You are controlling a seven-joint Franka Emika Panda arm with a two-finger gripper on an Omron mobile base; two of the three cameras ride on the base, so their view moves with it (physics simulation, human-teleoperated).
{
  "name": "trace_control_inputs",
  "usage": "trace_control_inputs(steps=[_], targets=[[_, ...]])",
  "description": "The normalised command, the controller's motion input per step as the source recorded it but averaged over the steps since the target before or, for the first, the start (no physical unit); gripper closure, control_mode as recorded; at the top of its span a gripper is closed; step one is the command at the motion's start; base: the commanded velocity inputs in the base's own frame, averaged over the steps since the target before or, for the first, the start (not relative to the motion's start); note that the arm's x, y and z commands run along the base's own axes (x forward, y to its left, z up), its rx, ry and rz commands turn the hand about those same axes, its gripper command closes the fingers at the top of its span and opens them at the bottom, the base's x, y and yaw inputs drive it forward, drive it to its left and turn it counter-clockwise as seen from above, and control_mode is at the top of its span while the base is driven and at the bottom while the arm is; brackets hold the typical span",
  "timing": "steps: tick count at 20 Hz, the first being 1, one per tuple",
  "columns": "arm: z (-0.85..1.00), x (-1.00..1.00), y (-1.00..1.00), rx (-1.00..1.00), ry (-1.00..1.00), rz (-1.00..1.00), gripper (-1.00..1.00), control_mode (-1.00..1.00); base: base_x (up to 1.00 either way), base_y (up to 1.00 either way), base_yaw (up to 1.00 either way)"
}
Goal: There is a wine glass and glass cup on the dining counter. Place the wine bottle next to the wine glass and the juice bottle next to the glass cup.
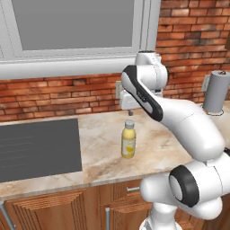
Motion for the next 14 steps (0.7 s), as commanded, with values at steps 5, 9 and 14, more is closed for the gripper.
trace_control_inputs(steps=[5, 9, 14], targets=[[0.00, 0.03, 0.00, 0.00, 0.13, 0.00, -1.00, -1.00, 0.00, 0.00, 0.00], [0.00, 0.06, 0.00, 0.00, 0.16, 0.00, -1.00, -1.00, 0.00, 0.00, 0.00], [-0.03, 0.08, 0.00, 0.00, 0.17, 0.00, -1.00, -1.00, 0.00, 0.00, 0.00]])
